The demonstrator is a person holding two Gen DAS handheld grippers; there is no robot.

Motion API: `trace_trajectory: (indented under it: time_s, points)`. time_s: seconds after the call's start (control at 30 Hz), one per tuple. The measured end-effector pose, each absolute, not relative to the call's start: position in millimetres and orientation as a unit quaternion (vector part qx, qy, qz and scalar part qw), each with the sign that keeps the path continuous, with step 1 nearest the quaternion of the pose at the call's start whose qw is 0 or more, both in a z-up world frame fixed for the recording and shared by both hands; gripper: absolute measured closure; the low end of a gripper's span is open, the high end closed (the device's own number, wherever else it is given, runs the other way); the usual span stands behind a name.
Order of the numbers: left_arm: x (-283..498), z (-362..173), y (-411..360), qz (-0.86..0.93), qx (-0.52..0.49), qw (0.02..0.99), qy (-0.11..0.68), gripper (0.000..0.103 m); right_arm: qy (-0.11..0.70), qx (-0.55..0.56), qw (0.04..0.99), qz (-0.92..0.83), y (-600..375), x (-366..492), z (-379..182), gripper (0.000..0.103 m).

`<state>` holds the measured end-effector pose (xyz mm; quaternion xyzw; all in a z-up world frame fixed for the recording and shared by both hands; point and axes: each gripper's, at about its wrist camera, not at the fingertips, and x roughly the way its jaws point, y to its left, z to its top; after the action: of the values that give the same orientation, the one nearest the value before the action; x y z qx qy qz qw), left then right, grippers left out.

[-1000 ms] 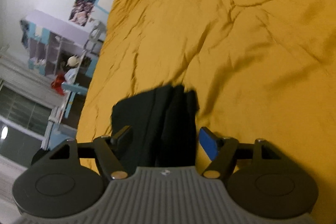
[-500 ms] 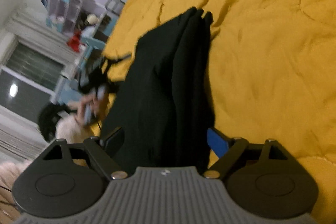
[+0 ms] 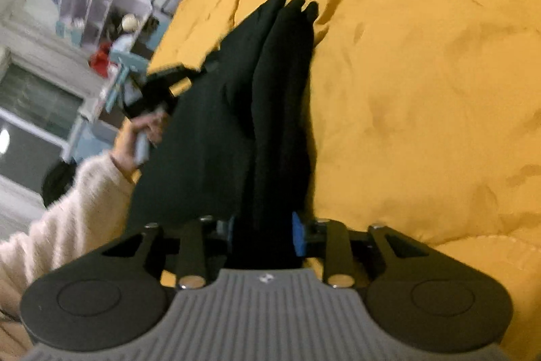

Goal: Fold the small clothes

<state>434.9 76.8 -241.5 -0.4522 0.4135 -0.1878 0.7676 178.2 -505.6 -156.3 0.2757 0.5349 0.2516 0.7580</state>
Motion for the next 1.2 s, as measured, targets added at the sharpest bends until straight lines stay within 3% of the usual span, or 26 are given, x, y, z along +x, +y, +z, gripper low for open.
trace_trajectory:
  time_s: [0.07, 0.13, 0.23, 0.27, 0.33, 0.5, 0.77, 0.93, 1.07, 1.2]
  points:
    - [428, -225, 87, -0.188, -0.449, 0.768, 0.417, 0.070, 0.527, 0.269, 0.770, 0.238, -507, 173, -146, 0.061]
    - [415, -203, 97, -0.192, -0.423, 0.782, 0.415, 0.066, 0.506, 0.241, 0.798, 0.223, -506, 165, -127, 0.057]
    - [378, -165, 104, -0.221, -0.410, 0.792, 0.395, 0.059, 0.443, 0.212, 0.845, 0.211, -496, 157, -96, 0.055]
    - [361, -154, 104, -0.237, -0.406, 0.794, 0.386, 0.049, 0.422, 0.209, 0.856, 0.215, -489, 155, -88, 0.055]
    - [328, -138, 94, -0.249, -0.380, 0.799, 0.393, 0.040, 0.394, 0.198, 0.867, 0.234, -468, 157, -80, 0.055]
    - [256, -128, 56, -0.290, -0.347, 0.788, 0.418, 0.040, 0.392, 0.182, 0.856, 0.283, -418, 175, -87, 0.055]
    - [223, -160, 33, -0.316, -0.355, 0.765, 0.436, 0.040, 0.414, 0.235, 0.840, 0.260, -418, 193, -113, 0.053]
    - [214, -183, 29, -0.313, -0.321, 0.773, 0.449, 0.057, 0.412, 0.240, 0.856, 0.203, -437, 191, -131, 0.059]
    - [200, -173, 31, -0.310, -0.315, 0.774, 0.454, 0.056, 0.421, 0.276, 0.848, 0.168, -459, 187, -145, 0.062]
    - [190, -145, 54, -0.299, -0.317, 0.791, 0.430, 0.044, 0.407, 0.287, 0.846, 0.192, -470, 191, -129, 0.040]
